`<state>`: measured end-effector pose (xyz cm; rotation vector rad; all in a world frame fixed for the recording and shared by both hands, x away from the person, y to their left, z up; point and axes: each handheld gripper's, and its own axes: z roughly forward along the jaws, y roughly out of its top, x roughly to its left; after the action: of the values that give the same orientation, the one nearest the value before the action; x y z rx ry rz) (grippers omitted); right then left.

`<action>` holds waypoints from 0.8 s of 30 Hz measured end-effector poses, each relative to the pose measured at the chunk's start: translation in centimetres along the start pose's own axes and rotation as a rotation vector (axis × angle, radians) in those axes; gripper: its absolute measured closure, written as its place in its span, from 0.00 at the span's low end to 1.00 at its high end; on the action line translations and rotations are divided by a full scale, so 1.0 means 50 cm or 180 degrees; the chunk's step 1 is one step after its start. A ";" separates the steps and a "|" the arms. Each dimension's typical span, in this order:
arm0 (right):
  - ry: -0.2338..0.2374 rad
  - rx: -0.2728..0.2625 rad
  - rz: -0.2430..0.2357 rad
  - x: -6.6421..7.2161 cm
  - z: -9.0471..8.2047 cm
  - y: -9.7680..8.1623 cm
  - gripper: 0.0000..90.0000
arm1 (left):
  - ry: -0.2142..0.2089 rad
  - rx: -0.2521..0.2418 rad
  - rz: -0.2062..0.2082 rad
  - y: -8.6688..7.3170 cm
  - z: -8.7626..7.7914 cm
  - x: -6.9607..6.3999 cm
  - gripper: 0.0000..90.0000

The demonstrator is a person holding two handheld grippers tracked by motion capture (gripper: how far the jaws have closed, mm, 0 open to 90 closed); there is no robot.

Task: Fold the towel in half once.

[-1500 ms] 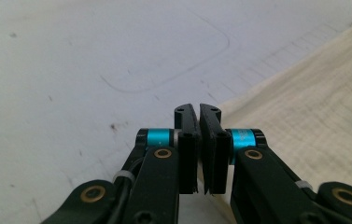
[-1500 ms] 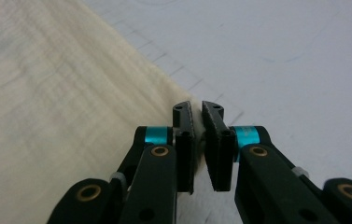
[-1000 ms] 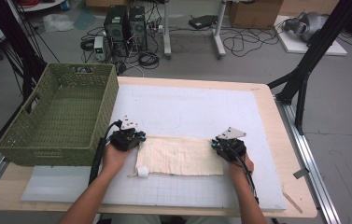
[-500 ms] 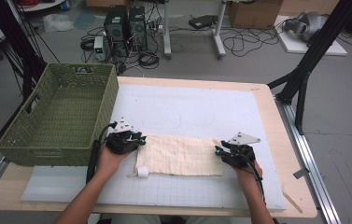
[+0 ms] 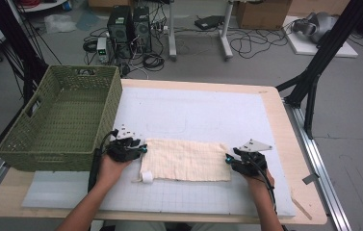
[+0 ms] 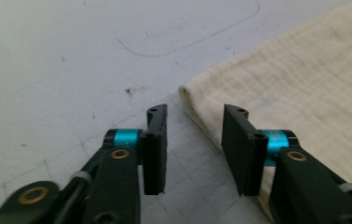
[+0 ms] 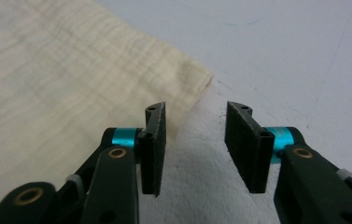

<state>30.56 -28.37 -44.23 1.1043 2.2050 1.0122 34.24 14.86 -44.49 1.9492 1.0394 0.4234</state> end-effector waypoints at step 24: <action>-0.0016 -0.0595 0.0065 -0.003 -0.112 -0.024 0.14 | -0.0601 -0.0979 0.0008 0.012 -0.094 -0.029 0.22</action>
<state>26.31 -31.24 -41.71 1.0452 2.0509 1.1958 30.76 16.04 -41.17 1.6798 0.8000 0.3688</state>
